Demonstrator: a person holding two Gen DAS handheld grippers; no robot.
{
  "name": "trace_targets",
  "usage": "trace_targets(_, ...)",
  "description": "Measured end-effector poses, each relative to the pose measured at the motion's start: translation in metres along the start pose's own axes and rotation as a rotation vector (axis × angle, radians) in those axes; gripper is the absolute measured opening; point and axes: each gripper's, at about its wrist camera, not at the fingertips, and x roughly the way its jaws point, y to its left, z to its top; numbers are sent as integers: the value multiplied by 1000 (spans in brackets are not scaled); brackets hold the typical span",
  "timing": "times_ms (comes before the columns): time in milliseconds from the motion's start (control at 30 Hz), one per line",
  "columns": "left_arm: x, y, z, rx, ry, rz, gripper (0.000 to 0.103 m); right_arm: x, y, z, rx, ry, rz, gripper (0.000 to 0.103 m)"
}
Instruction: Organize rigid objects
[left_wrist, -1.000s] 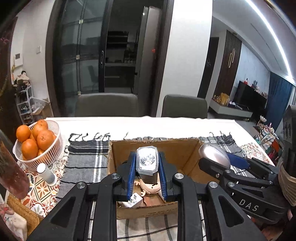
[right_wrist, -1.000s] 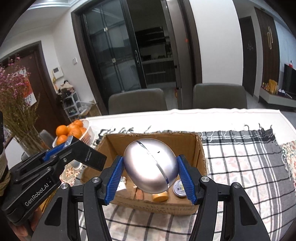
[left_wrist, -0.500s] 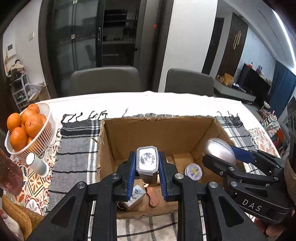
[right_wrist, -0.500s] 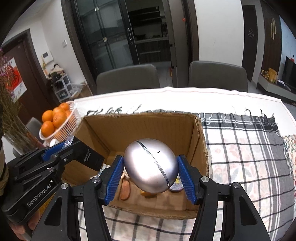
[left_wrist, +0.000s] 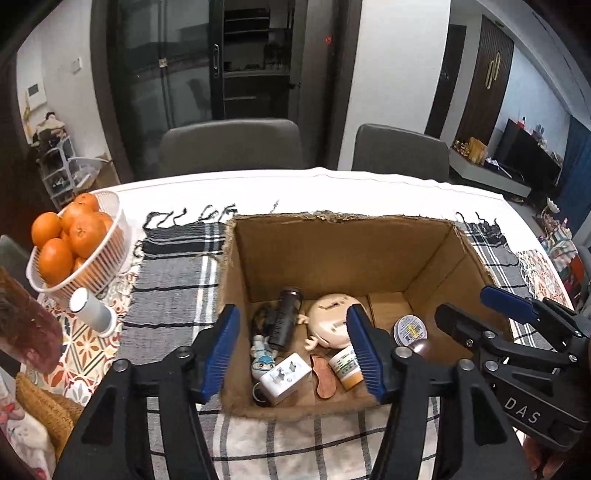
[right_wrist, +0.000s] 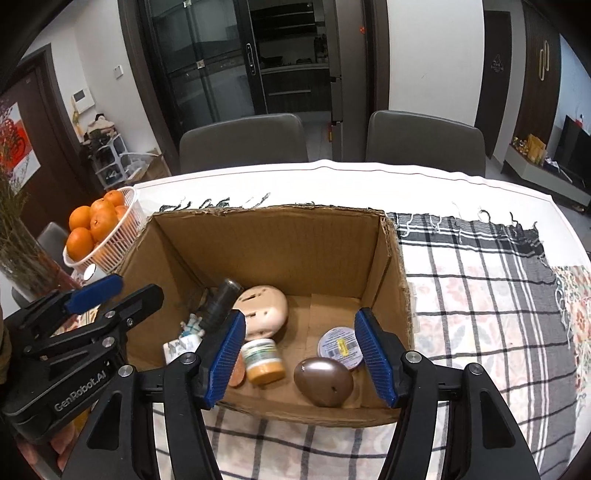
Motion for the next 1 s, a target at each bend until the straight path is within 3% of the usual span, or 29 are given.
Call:
trace_targets(100,-13,1,-6,-5,-21,23,76,-9,-2,-4,9,-12,-11,66)
trace_targets(167,-26,0,-12,-5,-48,45,91,-16,-2,-7,14,-23,-18,70)
trace_targets(267,-42,-1,-22,-4,-90,79,102,-32,-2,-16,16,-53,-44,73)
trace_targets(700,-124,-7,-83,-14,-222,139,103,-115,3,-72,18,-177,-134,87)
trace_targets(833,-152,-7,-104,-15,-274,181,103,-140,9,-93,17,-218,-150,88)
trace_targets(1000,-174,-7,-121,-22,-298,179,103,-164,17,-114,25,-252,-154,90)
